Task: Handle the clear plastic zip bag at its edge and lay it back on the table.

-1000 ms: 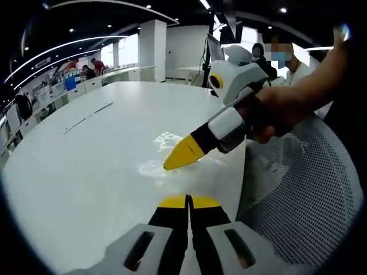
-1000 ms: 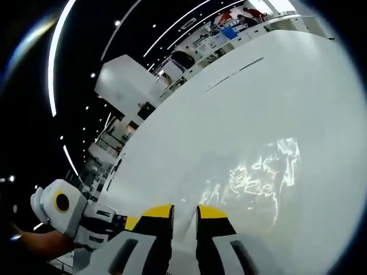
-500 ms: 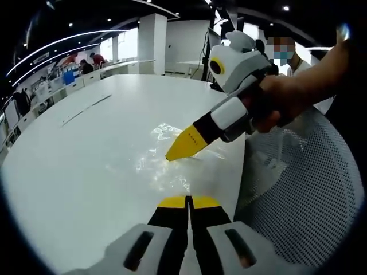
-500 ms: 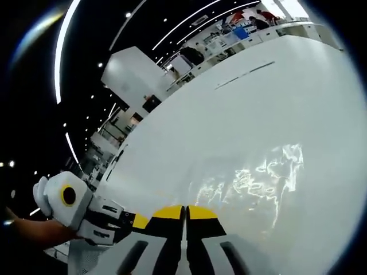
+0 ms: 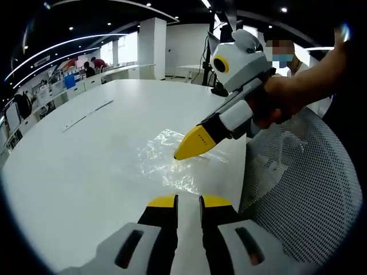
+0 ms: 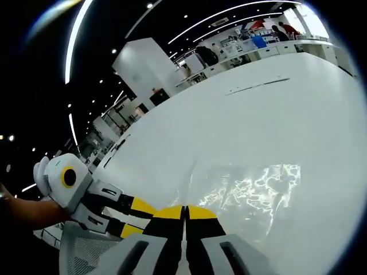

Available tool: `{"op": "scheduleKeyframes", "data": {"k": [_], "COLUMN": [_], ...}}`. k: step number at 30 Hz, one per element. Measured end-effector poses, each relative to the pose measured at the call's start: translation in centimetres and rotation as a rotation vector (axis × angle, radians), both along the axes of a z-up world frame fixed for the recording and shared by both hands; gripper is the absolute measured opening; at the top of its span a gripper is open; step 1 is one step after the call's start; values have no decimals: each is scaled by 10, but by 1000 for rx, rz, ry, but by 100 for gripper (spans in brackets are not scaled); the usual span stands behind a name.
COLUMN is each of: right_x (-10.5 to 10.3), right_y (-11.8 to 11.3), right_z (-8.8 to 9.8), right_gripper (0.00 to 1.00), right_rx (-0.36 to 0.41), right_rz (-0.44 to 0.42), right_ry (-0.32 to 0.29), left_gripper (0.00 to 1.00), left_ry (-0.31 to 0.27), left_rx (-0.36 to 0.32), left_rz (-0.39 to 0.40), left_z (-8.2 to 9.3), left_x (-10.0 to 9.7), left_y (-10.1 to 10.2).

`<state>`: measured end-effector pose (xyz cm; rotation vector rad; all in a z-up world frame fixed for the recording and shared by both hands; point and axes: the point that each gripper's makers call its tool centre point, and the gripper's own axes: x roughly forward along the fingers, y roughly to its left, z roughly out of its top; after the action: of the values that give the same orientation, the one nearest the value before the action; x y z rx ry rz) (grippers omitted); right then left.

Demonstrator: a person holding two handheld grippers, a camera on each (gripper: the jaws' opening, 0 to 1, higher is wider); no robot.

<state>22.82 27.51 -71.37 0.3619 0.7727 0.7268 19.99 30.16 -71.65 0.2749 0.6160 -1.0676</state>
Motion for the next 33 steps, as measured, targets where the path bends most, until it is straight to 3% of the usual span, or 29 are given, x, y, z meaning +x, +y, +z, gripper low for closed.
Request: {"op": "scheduleKeyframes", "data": {"k": [16,33], "right_x": [-3,-8], "right_y": [-8,-8], "right_z": [-3,2], "right_gripper": [0,0], "right_rx": [-52,-138], "right_rz": [27,103], "right_ry": [-23,-80], "left_gripper": [21,23], "left_ry": [-27,-91], "left_rx": [-21,-2], "left_rz": [-43,-97], "left_z": [15,30], "left_x": [-1,19], "left_y": [0,-1]}}
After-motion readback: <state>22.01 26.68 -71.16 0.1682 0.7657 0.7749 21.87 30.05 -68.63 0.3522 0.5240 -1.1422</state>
